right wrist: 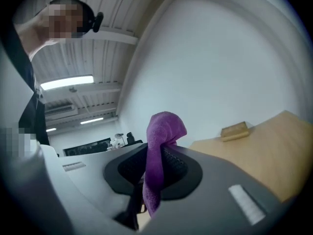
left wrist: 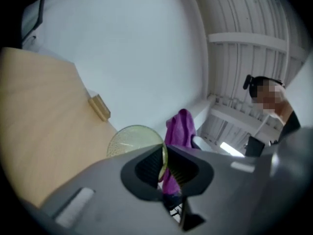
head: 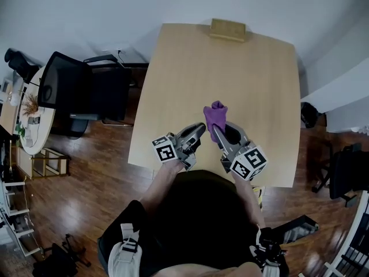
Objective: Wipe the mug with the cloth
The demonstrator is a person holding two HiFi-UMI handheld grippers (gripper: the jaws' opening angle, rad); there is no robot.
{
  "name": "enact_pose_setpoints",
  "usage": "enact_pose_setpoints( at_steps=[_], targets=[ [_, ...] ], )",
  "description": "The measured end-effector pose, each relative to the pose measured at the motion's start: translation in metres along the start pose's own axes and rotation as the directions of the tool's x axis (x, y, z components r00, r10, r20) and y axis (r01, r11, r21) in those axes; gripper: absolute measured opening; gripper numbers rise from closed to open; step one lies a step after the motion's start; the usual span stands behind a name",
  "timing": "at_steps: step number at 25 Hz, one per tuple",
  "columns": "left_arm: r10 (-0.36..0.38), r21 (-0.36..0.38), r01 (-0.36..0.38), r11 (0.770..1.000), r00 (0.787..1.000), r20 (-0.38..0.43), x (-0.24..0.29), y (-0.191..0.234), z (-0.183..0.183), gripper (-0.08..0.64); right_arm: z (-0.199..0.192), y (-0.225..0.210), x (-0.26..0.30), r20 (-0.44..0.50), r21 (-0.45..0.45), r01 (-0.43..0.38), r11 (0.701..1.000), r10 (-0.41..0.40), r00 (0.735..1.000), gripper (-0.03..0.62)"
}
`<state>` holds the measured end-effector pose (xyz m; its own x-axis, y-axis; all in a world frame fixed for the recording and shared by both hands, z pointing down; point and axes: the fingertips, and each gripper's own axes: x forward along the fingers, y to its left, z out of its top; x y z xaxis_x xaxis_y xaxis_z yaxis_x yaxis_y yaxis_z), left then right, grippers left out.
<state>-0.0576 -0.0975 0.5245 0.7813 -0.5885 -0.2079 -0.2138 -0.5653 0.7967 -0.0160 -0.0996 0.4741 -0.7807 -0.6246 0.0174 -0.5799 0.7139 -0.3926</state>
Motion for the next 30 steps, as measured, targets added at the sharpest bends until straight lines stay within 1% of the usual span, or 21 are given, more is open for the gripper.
enact_pose_setpoints(
  at_steps=[2,4,5,7,9,10,11,12,13,14,16,18,19,21,23,24,25,27,28,30],
  targets=[
    [-0.030,-0.025,0.030,0.999,1.000,0.009,0.004,-0.008,0.003,0.043,-0.012,0.006,0.007,-0.038,-0.037,-0.014,0.999,0.012,0.999,0.061],
    [-0.054,-0.038,0.054,0.998,0.999,0.007,0.007,-0.014,0.006,0.043,-0.019,-0.005,0.009,-0.053,-0.052,0.011,0.999,-0.014,0.998,0.061],
    [-0.053,-0.049,0.054,0.997,0.999,0.009,0.007,-0.012,0.007,0.043,-0.020,-0.015,0.008,-0.052,-0.058,0.039,0.998,-0.042,0.998,0.061],
    [-0.039,-0.094,0.042,0.995,0.999,0.035,0.004,-0.003,0.011,0.044,-0.021,-0.044,0.002,-0.051,-0.060,0.131,0.990,-0.134,0.990,0.061],
    [-0.032,-0.154,0.045,0.987,0.996,0.082,-0.002,0.004,0.014,0.043,-0.015,-0.068,-0.013,-0.015,-0.020,0.213,0.977,-0.214,0.977,0.061],
    [-0.035,-0.178,0.053,0.983,0.994,0.101,-0.004,0.005,0.015,0.041,-0.006,-0.072,-0.021,0.027,-0.002,0.229,0.973,-0.229,0.973,0.061],
    [-0.038,-0.193,0.059,0.979,0.993,0.112,-0.005,0.005,0.015,0.041,0.006,-0.070,-0.026,0.076,0.001,0.229,0.974,-0.228,0.971,0.061],
    [-0.039,-0.200,0.062,0.978,0.993,0.115,-0.005,0.006,0.015,0.041,0.015,-0.066,-0.028,0.117,-0.013,0.218,0.976,-0.215,0.970,0.061],
    [-0.042,-0.205,0.066,0.977,0.992,0.117,-0.004,0.006,0.016,0.041,0.020,-0.061,-0.026,0.136,-0.036,0.202,0.979,-0.196,0.971,0.061],
    [-0.050,-0.214,0.076,0.974,0.991,0.124,-0.001,0.006,0.016,0.041,0.018,-0.056,-0.022,0.129,-0.060,0.184,0.981,-0.176,0.976,0.061],
    [-0.067,-0.226,0.097,0.969,0.988,0.140,0.005,0.002,0.019,0.041,0.001,-0.047,-0.008,0.067,-0.092,0.144,0.985,-0.139,0.988,0.061],
    [-0.062,-0.217,0.093,0.972,0.988,0.144,0.008,0.002,0.023,0.048,-0.017,-0.036,0.004,0.016,-0.095,0.088,0.992,-0.087,0.996,0.061],
    [-0.058,-0.204,0.088,0.975,0.988,0.146,0.009,0.002,0.027,0.048,-0.023,-0.028,0.009,0.001,-0.086,0.048,0.995,-0.048,0.999,0.061],
    [-0.068,-0.183,0.097,0.978,0.985,0.158,0.010,0.001,0.037,0.046,-0.034,-0.008,0.016,-0.026,-0.047,-0.066,0.997,0.065,0.998,0.061],
    [-0.093,-0.178,0.125,0.976,0.980,0.176,0.012,-0.004,0.045,0.044,-0.042,0.012,0.021,-0.049,-0.005,-0.174,0.985,0.173,0.984,0.061],
    [-0.101,-0.177,0.134,0.975,0.978,0.185,0.012,-0.006,0.048,0.044,-0.046,0.018,0.023,-0.062,0.003,-0.203,0.979,0.203,0.977,0.061],
    [-0.101,-0.179,0.136,0.974,0.976,0.193,0.011,-0.006,0.051,0.044,-0.048,0.020,0.022,-0.077,-0.002,-0.215,0.977,0.214,0.974,0.061],
    [-0.097,-0.193,0.142,0.971,0.970,0.225,0.006,-0.004,0.057,0.044,-0.047,0.013,0.016,-0.089,-0.027,-0.197,0.980,0.194,0.977,0.061],
    [-0.098,-0.203,0.150,0.968,0.964,0.245,0.004,-0.003,0.059,0.044,-0.042,0.004,0.010,-0.065,-0.021,-0.166,0.986,0.164,0.984,0.061],
    [-0.104,-0.210,0.165,0.964,0.957,0.272,0.002,-0.004,0.063,0.044,-0.018,-0.023,-0.006,0.049,0.041,-0.071,0.997,0.069,0.996,0.061]
  ],
)
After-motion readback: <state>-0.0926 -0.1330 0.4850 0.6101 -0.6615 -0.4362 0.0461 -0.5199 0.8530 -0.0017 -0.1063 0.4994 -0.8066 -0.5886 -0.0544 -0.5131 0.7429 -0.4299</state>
